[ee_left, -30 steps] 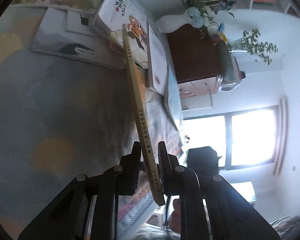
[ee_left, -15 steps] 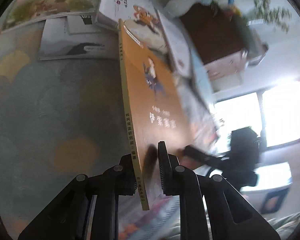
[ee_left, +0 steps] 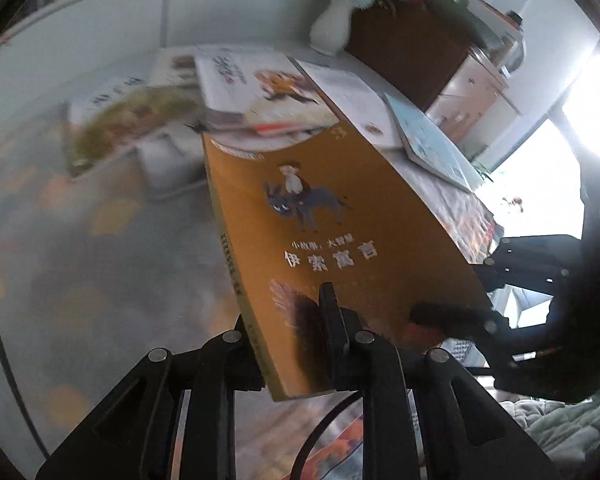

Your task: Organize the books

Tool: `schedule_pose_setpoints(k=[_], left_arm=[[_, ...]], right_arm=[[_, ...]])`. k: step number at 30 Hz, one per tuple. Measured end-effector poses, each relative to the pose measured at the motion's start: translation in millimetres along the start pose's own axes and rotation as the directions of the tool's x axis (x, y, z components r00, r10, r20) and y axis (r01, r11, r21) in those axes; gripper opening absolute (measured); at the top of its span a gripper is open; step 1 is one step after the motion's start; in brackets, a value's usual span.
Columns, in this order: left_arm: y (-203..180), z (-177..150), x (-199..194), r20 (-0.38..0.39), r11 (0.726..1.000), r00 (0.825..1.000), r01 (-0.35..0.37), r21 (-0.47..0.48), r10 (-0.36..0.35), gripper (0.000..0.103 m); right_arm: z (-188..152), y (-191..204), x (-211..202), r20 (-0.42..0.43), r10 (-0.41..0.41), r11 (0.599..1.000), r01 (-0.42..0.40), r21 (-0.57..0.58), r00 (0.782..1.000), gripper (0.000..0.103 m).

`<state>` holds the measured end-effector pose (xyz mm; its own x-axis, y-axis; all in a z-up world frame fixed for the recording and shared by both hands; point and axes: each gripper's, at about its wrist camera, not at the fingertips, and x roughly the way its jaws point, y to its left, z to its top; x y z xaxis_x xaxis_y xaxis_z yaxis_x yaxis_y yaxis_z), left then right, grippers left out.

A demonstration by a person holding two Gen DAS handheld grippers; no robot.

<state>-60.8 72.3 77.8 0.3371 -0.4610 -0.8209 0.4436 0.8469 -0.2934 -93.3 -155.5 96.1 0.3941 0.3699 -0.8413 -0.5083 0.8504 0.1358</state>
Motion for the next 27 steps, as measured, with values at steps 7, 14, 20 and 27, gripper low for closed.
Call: schedule_pose_setpoints(k=[7, 14, 20, 27], left_arm=[[52.3, -2.9, -52.2, 0.138, 0.980, 0.984, -0.092, -0.176, 0.117, 0.018], [148.3, 3.7, -77.7, 0.202, 0.917, 0.937, -0.204, -0.343, 0.284, 0.017], [224.4, 6.8, -76.9, 0.220, 0.863, 0.910, -0.223, -0.453, 0.350, 0.017], [265.2, -4.0, -63.4, 0.183, 0.824, 0.915, -0.218, -0.522, 0.359, 0.018]], right_arm=[[46.9, 35.5, 4.2, 0.024, 0.150, 0.982, -0.146, -0.123, 0.988, 0.026], [124.3, 96.6, 63.6, 0.034, 0.249, 0.938, -0.232, -0.257, 0.968, 0.026], [185.1, 136.1, 122.6, 0.010, 0.303, 0.912, -0.287, -0.292, 0.953, 0.026], [216.0, 158.5, 179.3, -0.042, 0.323, 0.907, -0.322, -0.272, 0.945, 0.026]])
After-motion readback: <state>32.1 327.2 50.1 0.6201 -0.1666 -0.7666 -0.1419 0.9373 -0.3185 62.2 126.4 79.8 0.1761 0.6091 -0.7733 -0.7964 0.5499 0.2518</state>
